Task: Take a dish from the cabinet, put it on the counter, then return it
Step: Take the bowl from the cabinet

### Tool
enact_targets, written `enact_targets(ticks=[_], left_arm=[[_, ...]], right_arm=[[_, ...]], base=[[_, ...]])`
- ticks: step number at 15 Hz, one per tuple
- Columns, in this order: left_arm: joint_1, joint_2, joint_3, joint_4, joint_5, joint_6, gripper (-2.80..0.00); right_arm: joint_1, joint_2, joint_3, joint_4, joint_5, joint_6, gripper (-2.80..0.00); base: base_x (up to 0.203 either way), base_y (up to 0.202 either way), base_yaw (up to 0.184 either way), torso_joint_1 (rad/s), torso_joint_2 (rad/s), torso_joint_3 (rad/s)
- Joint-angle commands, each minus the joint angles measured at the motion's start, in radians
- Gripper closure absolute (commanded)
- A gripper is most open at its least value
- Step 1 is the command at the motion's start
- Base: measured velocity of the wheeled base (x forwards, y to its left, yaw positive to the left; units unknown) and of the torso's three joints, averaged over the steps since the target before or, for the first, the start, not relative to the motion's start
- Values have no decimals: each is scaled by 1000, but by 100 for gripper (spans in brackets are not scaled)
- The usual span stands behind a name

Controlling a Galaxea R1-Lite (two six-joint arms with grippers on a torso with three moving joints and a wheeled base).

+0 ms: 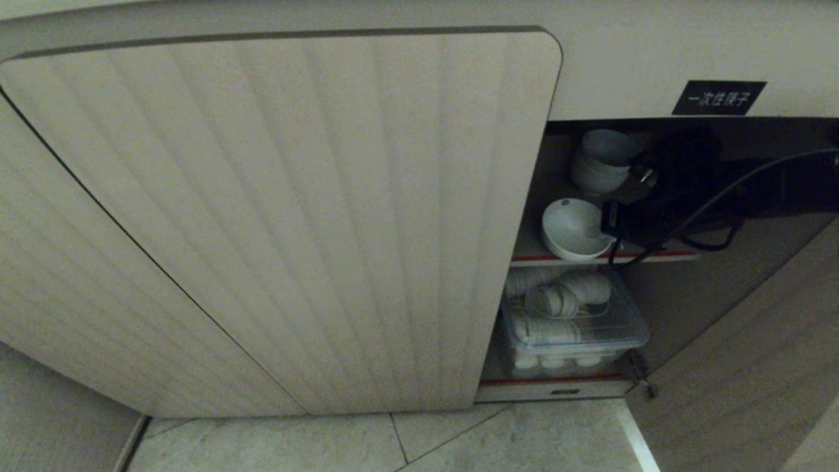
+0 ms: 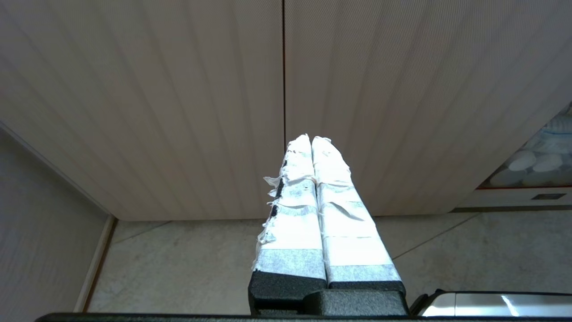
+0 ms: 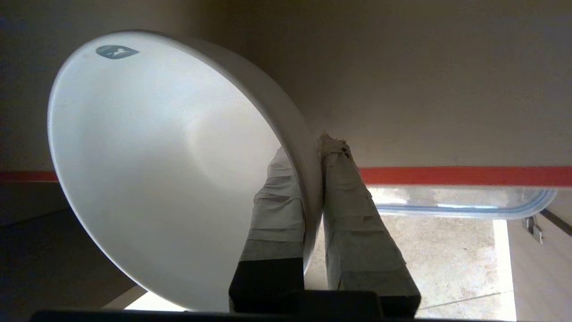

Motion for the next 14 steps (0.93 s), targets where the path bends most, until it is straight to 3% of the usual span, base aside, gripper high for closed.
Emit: enact_targets(ticks=[1,14], left_arm=[[0,0,0,0,0,-1,0],[0,0,0,0,0,-1,0]], right_arm=[[0,-15,19,-12,1,1,0],[0,-184,303,-120,3,2,0]], base=[[0,0,0,0,0,0],[0,0,0,0,0,0]])
